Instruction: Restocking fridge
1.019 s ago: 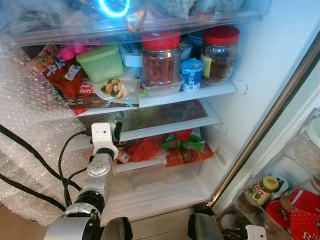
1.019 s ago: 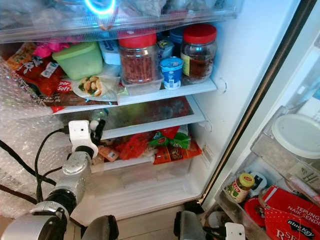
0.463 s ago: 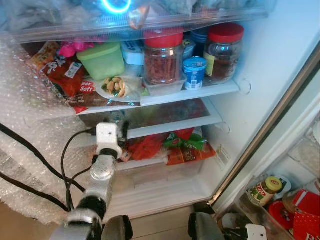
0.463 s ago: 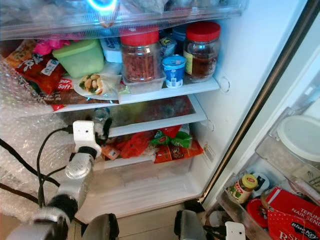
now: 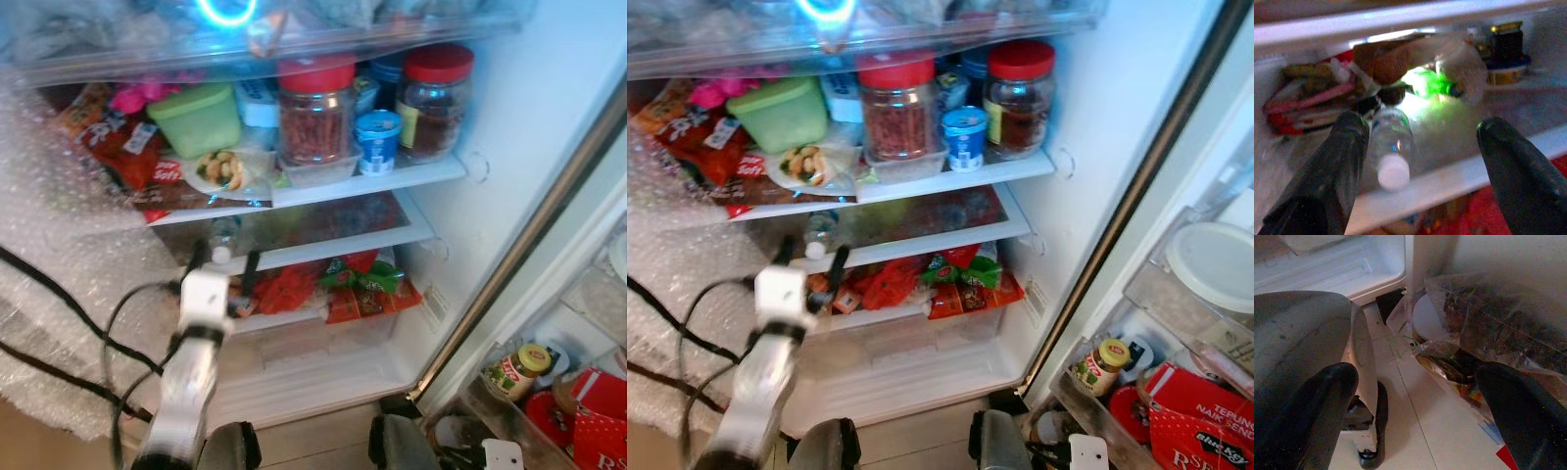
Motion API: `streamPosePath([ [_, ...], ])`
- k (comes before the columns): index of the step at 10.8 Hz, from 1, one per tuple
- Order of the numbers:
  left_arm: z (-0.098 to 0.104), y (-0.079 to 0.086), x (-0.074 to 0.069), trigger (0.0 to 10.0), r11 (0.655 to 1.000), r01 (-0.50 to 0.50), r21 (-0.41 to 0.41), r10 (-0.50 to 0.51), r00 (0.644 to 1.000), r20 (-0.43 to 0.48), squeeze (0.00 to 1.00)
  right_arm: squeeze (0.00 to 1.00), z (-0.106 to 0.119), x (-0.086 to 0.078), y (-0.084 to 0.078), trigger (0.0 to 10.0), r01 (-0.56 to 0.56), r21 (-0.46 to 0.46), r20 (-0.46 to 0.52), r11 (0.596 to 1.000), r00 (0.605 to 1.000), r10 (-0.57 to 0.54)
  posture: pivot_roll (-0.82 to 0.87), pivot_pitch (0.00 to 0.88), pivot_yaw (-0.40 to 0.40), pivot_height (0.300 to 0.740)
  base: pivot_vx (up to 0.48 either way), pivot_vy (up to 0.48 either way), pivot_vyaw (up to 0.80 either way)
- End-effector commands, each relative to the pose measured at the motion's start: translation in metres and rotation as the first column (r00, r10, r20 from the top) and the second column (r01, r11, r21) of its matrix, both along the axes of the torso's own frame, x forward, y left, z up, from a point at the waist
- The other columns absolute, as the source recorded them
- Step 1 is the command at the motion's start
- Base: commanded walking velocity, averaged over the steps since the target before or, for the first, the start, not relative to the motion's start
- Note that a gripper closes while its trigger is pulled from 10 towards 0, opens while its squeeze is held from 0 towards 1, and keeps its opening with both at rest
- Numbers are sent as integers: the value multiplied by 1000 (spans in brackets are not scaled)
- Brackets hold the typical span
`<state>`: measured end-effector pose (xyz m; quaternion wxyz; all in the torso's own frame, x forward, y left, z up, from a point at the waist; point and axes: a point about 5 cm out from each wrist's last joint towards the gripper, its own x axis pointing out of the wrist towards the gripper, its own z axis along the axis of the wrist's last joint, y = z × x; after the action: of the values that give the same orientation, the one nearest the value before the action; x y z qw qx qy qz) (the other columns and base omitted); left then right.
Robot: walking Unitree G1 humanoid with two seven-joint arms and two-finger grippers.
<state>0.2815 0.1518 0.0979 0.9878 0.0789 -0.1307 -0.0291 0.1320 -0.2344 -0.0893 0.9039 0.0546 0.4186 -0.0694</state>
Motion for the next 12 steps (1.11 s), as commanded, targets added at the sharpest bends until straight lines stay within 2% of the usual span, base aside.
streamPosePath([
  [1,-8,0,-5,10000,1000,5,7,-5,998,-59,0,0,-3,-4,6,10000,-9,15,-22,1000,1000,9,-51,25,29,602,-281,0,0],
  [2,-13,0,-9,10000,1000,-5,-6,4,996,-90,0,0,-4,-5,8,10000,-12,18,-25,1000,1000,13,-58,17,31,602,-364,0,0],
  [8,-11,0,-15,10000,1000,-17,-12,15,991,-130,0,0,-6,-9,9,10000,-10,23,-46,1000,999,11,-61,0,42,602,-374,0,0],
  [11,-11,2,-17,10000,1000,-29,-8,27,990,-135,0,0,-6,-8,11,10000,-12,26,-50,1000,999,13,-59,8,40,602,-351,0,0],
  [12,-17,7,-19,10000,999,-49,8,49,985,-166,0,0,-6,-9,10,10000,-14,27,-52,1000,999,15,-59,15,39,602,0,0,0],
])
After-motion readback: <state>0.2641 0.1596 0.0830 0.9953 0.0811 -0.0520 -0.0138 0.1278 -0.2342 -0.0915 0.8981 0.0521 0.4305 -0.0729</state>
